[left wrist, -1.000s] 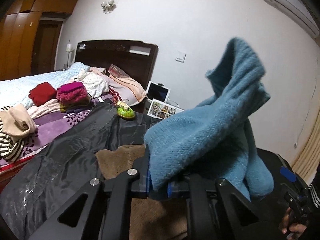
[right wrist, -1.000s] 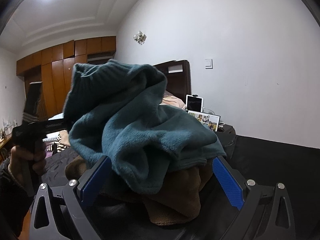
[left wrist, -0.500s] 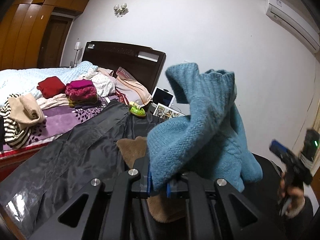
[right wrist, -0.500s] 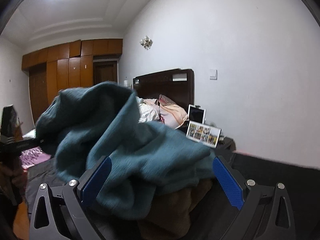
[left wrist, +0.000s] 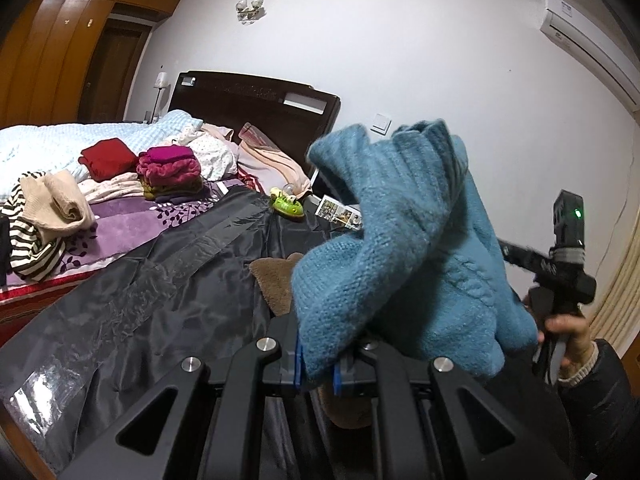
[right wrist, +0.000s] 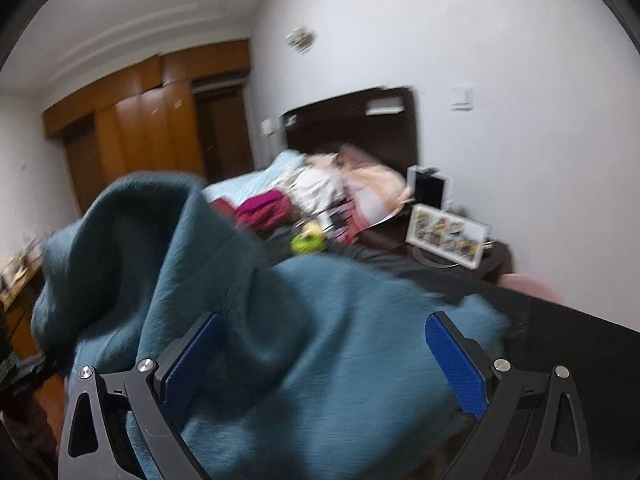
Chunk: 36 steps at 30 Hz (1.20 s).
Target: Fold clothes
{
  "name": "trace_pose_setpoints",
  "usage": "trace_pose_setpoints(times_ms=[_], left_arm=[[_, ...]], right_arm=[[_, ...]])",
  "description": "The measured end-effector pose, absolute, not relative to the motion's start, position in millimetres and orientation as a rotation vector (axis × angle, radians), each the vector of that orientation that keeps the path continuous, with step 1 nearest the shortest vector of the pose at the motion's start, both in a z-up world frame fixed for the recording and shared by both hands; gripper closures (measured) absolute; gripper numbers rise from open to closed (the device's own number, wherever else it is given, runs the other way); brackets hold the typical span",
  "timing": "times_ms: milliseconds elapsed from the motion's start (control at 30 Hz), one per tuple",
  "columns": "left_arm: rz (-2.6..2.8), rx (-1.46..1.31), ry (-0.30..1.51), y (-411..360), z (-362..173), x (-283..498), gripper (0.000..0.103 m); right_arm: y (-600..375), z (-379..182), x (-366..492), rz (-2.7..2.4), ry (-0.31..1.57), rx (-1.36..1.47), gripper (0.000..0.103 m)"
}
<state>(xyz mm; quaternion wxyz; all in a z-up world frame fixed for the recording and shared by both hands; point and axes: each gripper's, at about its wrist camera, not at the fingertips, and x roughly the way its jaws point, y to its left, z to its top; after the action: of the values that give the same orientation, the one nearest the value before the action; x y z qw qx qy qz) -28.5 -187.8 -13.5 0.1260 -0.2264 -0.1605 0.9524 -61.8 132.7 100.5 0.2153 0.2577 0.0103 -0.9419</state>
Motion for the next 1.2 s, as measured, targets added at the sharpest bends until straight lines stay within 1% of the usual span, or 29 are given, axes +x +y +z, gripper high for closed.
trace_pose_setpoints(times_ms=[67,167,400,500,633,733,833,900,1033,1200], left_arm=[[2.782,-0.678,-0.485,-193,-19,-32,0.091],[2.798,-0.72,-0.516,-202,-31,-39,0.091],[2.798,-0.814,-0.576,-213,-58,-50,0.091],[2.801,-0.81,-0.561,-212,-57,-51,0.091],[2.8,-0.808,-0.55,-212,-59,-51,0.091],[2.794,-0.813,-0.557,-212,-60,-52,0.09],[2.788,-0.817,-0.562,-213,-61,-53,0.09],[2.784,-0.818,-0.564,-213,-61,-53,0.09],[2.778,-0.819,-0.562,-213,-62,-54,0.09],[2.767,-0.819,-0.558,-214,-62,-54,0.09]], right_arm=[[121,91,-56,-2.548,0.093,0.73,0.0],[104,74,-35,-2.487,0.26,0.726,0.0],[82,38,15,-2.385,0.547,0.721,0.0],[79,34,29,-2.351,0.622,0.72,0.0],[86,45,31,-2.33,0.64,0.736,0.0],[95,77,22,-2.364,0.604,0.672,0.0],[106,113,7,-2.421,0.513,0.599,0.0],[112,126,-7,-2.472,0.45,0.579,0.0],[123,131,-52,-2.524,0.289,0.632,0.001],[107,117,-109,-2.458,0.133,0.801,0.01]])
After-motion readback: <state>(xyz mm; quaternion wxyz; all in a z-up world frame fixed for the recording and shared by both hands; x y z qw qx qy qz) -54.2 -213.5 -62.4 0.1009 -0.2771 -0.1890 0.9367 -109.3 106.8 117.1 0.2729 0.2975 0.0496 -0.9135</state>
